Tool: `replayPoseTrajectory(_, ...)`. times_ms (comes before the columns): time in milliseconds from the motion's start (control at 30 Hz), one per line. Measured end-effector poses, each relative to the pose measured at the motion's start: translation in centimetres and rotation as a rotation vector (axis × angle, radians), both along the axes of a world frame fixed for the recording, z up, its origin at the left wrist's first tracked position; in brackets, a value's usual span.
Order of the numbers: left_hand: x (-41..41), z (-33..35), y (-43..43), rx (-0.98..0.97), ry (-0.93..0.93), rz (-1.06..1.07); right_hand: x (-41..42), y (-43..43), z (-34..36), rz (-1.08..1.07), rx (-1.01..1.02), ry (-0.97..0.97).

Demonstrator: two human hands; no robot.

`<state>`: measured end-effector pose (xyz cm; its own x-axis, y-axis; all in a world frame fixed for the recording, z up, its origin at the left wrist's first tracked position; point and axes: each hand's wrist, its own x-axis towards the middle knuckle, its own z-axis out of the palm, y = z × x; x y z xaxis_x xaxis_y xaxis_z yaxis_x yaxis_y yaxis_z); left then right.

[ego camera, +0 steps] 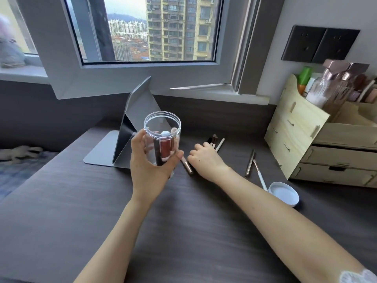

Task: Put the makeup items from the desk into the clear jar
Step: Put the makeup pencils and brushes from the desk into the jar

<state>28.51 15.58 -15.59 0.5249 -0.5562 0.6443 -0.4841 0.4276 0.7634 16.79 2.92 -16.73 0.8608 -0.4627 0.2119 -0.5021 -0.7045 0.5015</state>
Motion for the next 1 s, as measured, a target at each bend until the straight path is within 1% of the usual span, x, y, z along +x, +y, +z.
replayPoseTrajectory(100,0.0,0.0,0.0,-0.003,-0.011,-0.001,-0.1,-0.3,-0.5,0.069,-0.047,-0.023)
replayPoseTrajectory(167,-0.1,-0.1,0.0,-0.001,-0.032,-0.002,-0.7,-0.8,-0.8,0.156,-0.069,-0.158)
replayPoseTrajectory(200,-0.1,-0.1,0.0,0.001,-0.033,-0.005,-1.0,-1.1,-0.8,0.196,-0.079,-0.272)
replayPoseTrajectory(233,-0.1,0.0,0.1,0.005,-0.028,-0.008,-1.3,-1.1,-0.5,0.218,-0.068,-0.450)
replayPoseTrajectory(267,-0.1,0.0,0.1,0.010,-0.022,-0.012,-1.6,-0.9,0.0,0.204,-0.028,-0.673)
replayPoseTrajectory(300,-0.1,0.0,0.2,0.013,-0.023,-0.015,-2.1,-0.3,1.0,0.152,0.065,-0.909)
replayPoseTrajectory(333,-0.1,0.0,0.2,0.016,-0.028,-0.016,-2.6,0.5,2.2,0.102,0.197,-1.167)
replayPoseTrajectory(400,-0.1,-0.1,0.1,0.025,-0.050,-0.015,-4.0,1.8,4.7,0.065,0.529,-1.671)
replayPoseTrajectory(433,-0.1,-0.2,0.1,0.031,-0.066,-0.012,-4.9,2.4,6.0,0.070,0.689,-1.873)
replayPoseTrajectory(467,-0.2,-0.3,0.0,0.038,-0.087,-0.011,-6.0,3.1,7.3,0.099,0.821,-2.016)
replayPoseTrajectory(500,-0.2,-0.4,-0.1,0.048,-0.114,-0.011,-7.1,4.0,8.3,0.152,0.919,-2.099)
replayPoseTrajectory(533,-0.3,-0.5,-0.2,0.057,-0.151,-0.008,-8.0,4.9,9.2,0.218,0.991,-2.144)
replayPoseTrajectory(600,-0.6,-0.7,-0.2,0.071,-0.252,0.007,-8.9,7.0,10.4,0.331,1.062,-2.138)
replayPoseTrajectory(667,-1.0,-0.7,-0.2,0.066,-0.354,0.009,-9.1,8.8,10.7,0.382,1.007,-2.034)
replayPoseTrajectory(733,-1.4,-0.8,-0.1,0.059,-0.414,-0.008,-8.6,10.3,10.3,0.398,0.901,-1.856)
replayPoseTrajectory(800,-1.7,-0.9,0.0,0.052,-0.441,-0.030,-8.0,11.2,9.6,0.382,0.872,-1.700)
replayPoseTrajectory(900,-2.0,-1.0,0.1,0.048,-0.456,-0.052,-7.1,11.7,7.9,0.298,0.855,-1.549)
replayPoseTrajectory(1000,-2.1,-1.0,0.1,0.052,-0.472,-0.049,-6.7,11.4,6.3,0.156,0.670,-1.445)
